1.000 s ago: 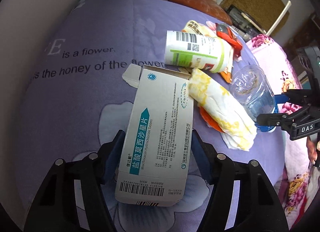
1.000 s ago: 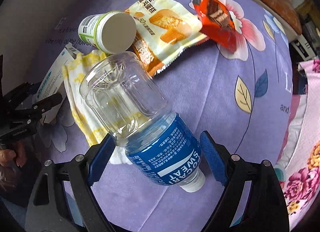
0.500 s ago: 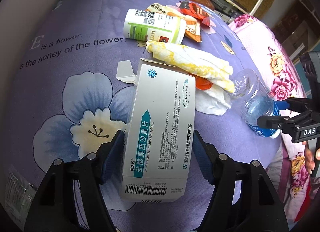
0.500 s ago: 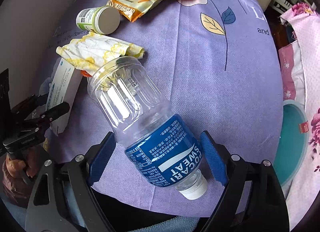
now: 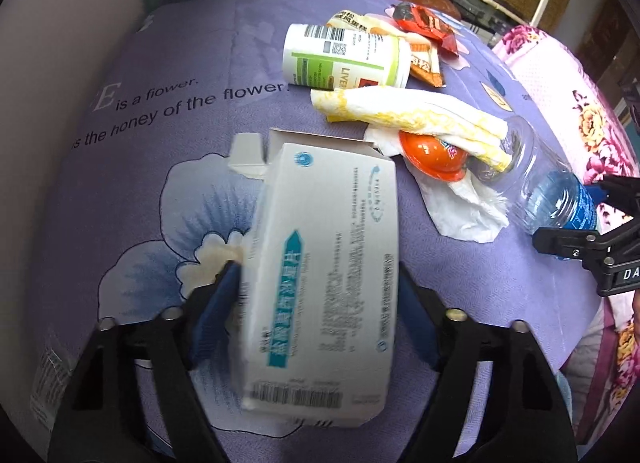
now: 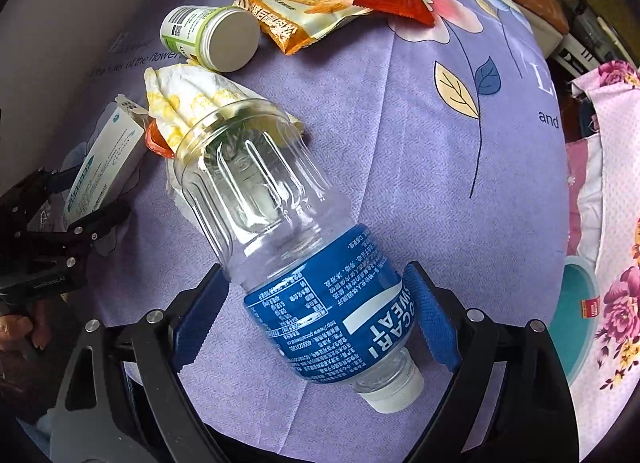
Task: Collect trash
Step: 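Carry the box and bottle over the teal bin and release both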
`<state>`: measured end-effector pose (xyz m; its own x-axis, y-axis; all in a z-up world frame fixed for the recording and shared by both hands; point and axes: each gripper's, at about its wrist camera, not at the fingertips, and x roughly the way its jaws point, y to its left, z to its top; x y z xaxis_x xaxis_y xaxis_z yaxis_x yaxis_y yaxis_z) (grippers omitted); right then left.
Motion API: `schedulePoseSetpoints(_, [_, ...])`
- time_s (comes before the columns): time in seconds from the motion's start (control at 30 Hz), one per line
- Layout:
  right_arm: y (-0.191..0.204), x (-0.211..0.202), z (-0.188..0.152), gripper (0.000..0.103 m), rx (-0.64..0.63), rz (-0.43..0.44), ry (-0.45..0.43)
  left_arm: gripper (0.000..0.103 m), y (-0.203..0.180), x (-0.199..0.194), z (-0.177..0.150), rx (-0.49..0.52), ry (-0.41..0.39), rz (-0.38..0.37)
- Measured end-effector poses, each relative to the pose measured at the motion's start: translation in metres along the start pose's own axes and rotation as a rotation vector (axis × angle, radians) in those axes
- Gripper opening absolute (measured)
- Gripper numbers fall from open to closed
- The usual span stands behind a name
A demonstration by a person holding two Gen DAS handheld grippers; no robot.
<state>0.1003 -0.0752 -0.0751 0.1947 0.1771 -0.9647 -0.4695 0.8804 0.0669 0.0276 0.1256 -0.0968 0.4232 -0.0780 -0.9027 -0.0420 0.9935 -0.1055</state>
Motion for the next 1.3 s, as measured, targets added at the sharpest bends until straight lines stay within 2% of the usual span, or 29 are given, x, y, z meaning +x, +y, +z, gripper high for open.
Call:
schedulePoseSetpoints(0.07, [-0.004,-0.004,-0.006,0.081,0.018,0.027,-0.023,0.064,0.003,-0.004,-0.002,-0.026,0.008,-0.037])
schedulePoseSetpoints(0.13, [-0.008,-0.014,-0.013,0.081,0.043,0.066,-0.053,0.064,0.002,-0.01,-0.004,-0.031,0.0,-0.025])
schedulePoseSetpoints(0.23, [-0.019,-0.029,-0.024,0.081,0.104,0.118,-0.104,0.064,-0.003,-0.019,-0.006,-0.04,0.003,-0.066])
schedulePoseSetpoints(0.5, [-0.049,-0.059,-0.039,0.081,0.223,0.185,-0.213,0.064,-0.056,-0.043,0.004,0.027,-0.017,-0.174])
schedulePoseSetpoints(0.77, [-0.109,-0.079,-0.075,0.081,0.385,0.18,-0.3,0.064,-0.138,-0.036,0.017,0.195,-0.016,-0.195])
schedulePoseSetpoints(1.17, [-0.215,-0.096,-0.152,0.081,0.637,0.125,-0.374,0.064,-0.262,-0.013,0.045,0.376,-0.009,-0.244])
schedulePoseSetpoints(1.3, [-0.241,-0.098,-0.177,0.081,0.705,0.099,-0.378,0.065,-0.302,-0.007,0.045,0.43,-0.004,-0.265])
